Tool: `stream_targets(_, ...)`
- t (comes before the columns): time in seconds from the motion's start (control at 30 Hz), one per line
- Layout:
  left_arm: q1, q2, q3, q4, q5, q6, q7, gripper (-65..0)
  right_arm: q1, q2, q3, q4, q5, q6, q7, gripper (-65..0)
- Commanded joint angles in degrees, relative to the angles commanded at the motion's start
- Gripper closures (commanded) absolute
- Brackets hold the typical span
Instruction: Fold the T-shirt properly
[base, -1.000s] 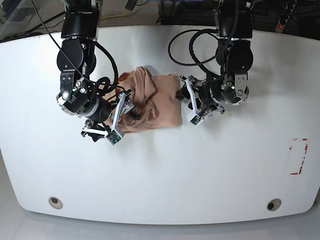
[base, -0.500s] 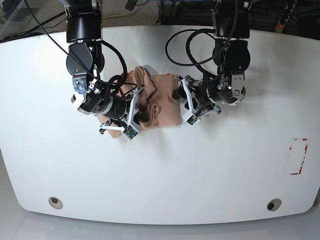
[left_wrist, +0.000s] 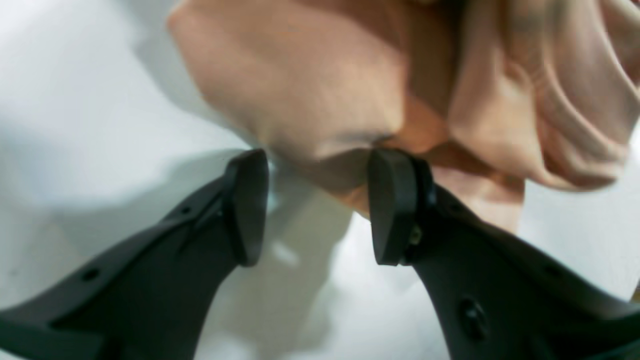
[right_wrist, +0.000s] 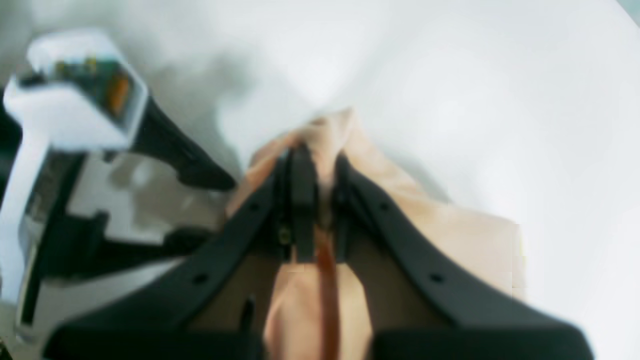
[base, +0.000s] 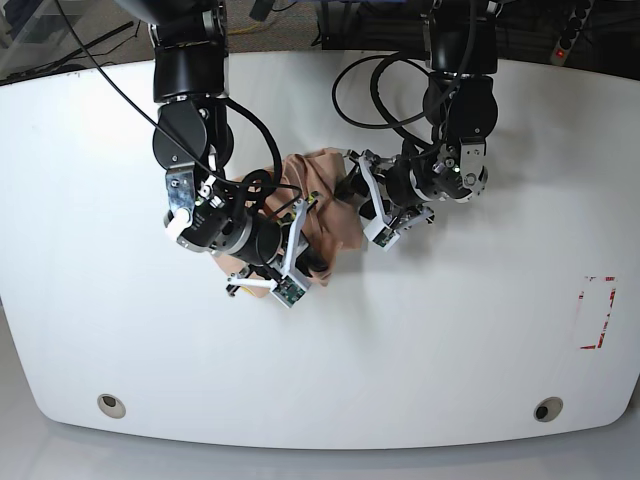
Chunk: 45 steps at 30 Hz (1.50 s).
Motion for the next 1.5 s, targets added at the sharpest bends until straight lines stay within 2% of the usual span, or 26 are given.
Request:
stream_targets(0.13,0.0,-0.1,0.0,0.0,0.0,0.0,-0.1,-29.4,0.4,-0.1,-0.1,-4.3,0.0,0.0,1.1,-20.8)
stream_targets(0.17,0.0,-0.1,0.0,0.0,0.0,0.0,-0.2,-29.4,0.4,-0.1,-0.1,-4.4,0.0,0.0,2.2,-28.7)
stream_targets(0.3,-0.1,-0.1,0.0,0.1,-0.1,0.0,-0.3,-29.4,0.1,-0.1,-0.1,-4.0,0.4,0.0,3.0,-46.1)
stream_targets(0.37,-0.1,-0.1,-0.3,0.4,-0.2,0.0,-1.4,-29.3,0.0,0.0,0.4,-2.0,0.5,0.0,2.9,-48.0)
stream_targets(0.47,0.1,-0.2,-0.4,4.1,-0.2,0.0,-4.3,-29.3,-1.9,0.2,0.6,3.3,0.5,0.0,1.8,-48.0)
stream_targets(0.67,1.9,-0.5,-0.9,12.6,-0.2,0.0,-5.6,-29.3,-5.5,0.2,5.5,10.5,0.5,0.0,-2.5,-48.0)
stream_targets(0.83,4.0,-3.7,-5.2,19.1,-0.2,0.0,-5.5,-29.3,-10.0,0.3,5.5,12.0,0.5,0.0,-3.4,-48.0)
stream_targets(0.97,6.3,-7.7,-8.7,22.7,-0.2,0.0,-5.5,-29.3,-13.3,0.2,5.2,11.5,0.0,0.0,-3.0,-48.0)
stream_targets(1.07,6.7,-10.4,-11.2,23.1,-0.4,0.0,-5.5,-29.3,-13.5,0.0,5.1,8.3,0.4,0.0,-1.3,-48.0)
stream_targets(1.17,8.0,-13.0,-14.7,22.9,-3.6,0.0,-5.5,-29.3,-13.3,0.0,5.1,4.5,0.2,0.0,0.9,-47.1)
stream_targets(1.23,8.4,-14.9,-16.1,22.9,-6.9,0.0,-5.5,-29.3,-13.2,0.0,5.1,2.8,0.4,0.0,2.5,-40.6)
stream_targets(1.3,8.6,-16.8,-16.2,22.8,-9.3,0.0,-5.5,-29.3,-13.0,-0.1,4.5,2.7,0.4,0.0,3.1,-30.6)
stream_targets(1.4,9.8,-18.2,-16.2,21.3,-11.1,0.0,-5.5,-29.3,-11.7,0.0,-0.7,2.7,0.4,0.0,3.0,-18.5)
stream_targets(1.5,9.8,-18.2,-16.3,20.1,-11.0,0.0,-5.5,-29.3,-11.5,-0.1,-4.7,2.7,0.4,0.0,3.0,-18.7)
